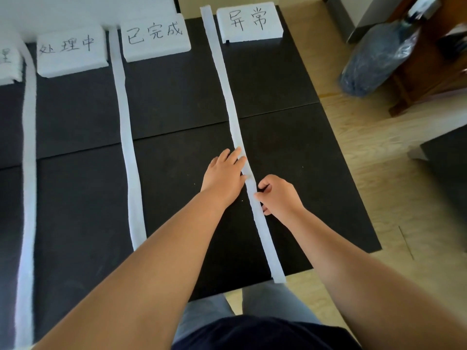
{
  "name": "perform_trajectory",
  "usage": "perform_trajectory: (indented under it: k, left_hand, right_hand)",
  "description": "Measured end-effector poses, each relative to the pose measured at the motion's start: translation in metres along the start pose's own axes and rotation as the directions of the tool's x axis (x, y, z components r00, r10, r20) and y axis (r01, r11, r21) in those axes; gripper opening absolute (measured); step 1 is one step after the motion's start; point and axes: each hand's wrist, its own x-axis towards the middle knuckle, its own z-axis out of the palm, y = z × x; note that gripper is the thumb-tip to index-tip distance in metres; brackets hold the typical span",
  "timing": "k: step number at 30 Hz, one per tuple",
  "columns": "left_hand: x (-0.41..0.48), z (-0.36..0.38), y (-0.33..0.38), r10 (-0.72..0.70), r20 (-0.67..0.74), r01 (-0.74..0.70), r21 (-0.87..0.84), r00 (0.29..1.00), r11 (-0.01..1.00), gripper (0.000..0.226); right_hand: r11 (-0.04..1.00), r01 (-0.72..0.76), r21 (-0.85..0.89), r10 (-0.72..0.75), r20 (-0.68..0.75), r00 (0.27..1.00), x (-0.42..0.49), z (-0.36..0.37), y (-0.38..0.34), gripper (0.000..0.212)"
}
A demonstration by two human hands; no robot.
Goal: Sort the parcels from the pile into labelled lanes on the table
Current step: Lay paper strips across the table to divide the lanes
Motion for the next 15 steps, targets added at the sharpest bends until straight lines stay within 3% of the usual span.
perform_trajectory:
  k: [8, 15]
  left_hand:
    - [-0.006, 0.007, -0.003, 0.012, 0.146, -0.014, 0.014, 0.989, 1.0, 0.078]
    - [-0.006, 0.006, -0.003, 0.012, 0.195, -0.017, 0.028, 0.981, 0.999, 0.089]
  right_hand:
    - [1.0, 0.001, 0.002, -0.001, -0.003, 1.0, -0.015, 0.007, 0.006, 0.012]
    - [0.979, -0.009, -0.202, 0.021, 0.058, 0.998, -0.028, 0.005, 0.012, 0.014]
